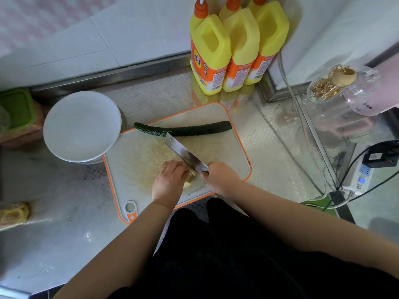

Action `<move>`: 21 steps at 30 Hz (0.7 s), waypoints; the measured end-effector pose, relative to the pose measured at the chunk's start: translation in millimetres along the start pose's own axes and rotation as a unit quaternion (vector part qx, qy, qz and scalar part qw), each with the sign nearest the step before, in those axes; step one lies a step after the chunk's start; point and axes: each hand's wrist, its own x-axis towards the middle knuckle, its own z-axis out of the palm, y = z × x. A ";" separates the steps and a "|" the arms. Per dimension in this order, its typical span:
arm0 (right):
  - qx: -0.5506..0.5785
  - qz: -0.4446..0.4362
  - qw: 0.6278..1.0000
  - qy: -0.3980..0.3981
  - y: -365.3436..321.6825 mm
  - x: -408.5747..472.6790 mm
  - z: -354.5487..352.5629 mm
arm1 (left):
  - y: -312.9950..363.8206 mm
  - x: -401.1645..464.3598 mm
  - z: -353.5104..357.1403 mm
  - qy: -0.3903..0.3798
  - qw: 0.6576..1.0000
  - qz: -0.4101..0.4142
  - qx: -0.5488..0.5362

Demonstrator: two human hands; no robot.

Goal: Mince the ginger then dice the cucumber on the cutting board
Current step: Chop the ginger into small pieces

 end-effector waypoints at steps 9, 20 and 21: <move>-0.063 -0.005 0.998 0.025 -8.1 -11.6 7.7 | -5.7 0.5 1.7 -0.017 0.999 -0.021 -0.029; -0.080 0.005 0.997 -0.012 -16.3 -9.2 3.6 | -8.9 3.9 5.8 -0.055 0.996 -0.055 -0.048; -0.081 0.005 0.997 -0.016 -17.2 -7.6 3.1 | -10.0 3.6 6.0 -0.057 0.996 -0.051 -0.049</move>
